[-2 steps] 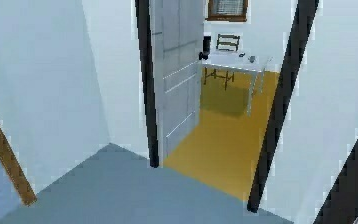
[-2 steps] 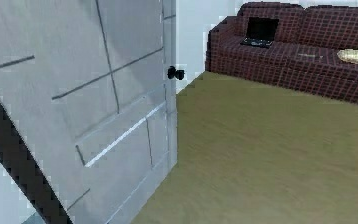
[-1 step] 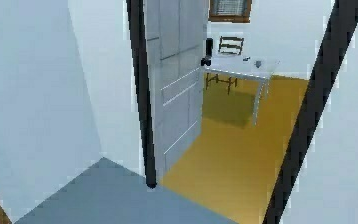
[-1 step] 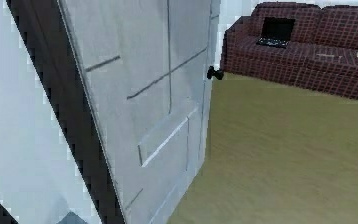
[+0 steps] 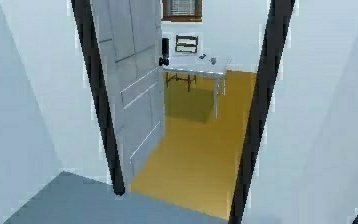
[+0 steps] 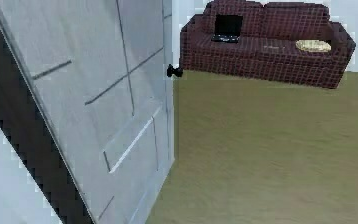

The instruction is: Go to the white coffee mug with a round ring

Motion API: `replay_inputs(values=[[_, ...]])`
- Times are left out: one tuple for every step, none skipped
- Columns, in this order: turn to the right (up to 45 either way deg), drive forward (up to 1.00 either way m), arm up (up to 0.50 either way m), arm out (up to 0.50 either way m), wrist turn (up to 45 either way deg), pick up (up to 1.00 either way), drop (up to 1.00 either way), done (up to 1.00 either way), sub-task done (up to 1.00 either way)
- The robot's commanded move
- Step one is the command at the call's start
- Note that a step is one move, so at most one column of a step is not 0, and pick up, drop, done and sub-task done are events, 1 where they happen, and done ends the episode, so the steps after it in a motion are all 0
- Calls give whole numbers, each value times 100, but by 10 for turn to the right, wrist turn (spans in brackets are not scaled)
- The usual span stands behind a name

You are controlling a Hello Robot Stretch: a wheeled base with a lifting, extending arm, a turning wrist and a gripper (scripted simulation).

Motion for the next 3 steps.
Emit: replay_inputs(values=[[0, 90, 0, 0, 0, 0, 0, 0, 0], [180, 0, 0, 0, 0, 0, 0, 0, 0], [0, 100, 0, 0, 0, 0, 0, 0, 0]])
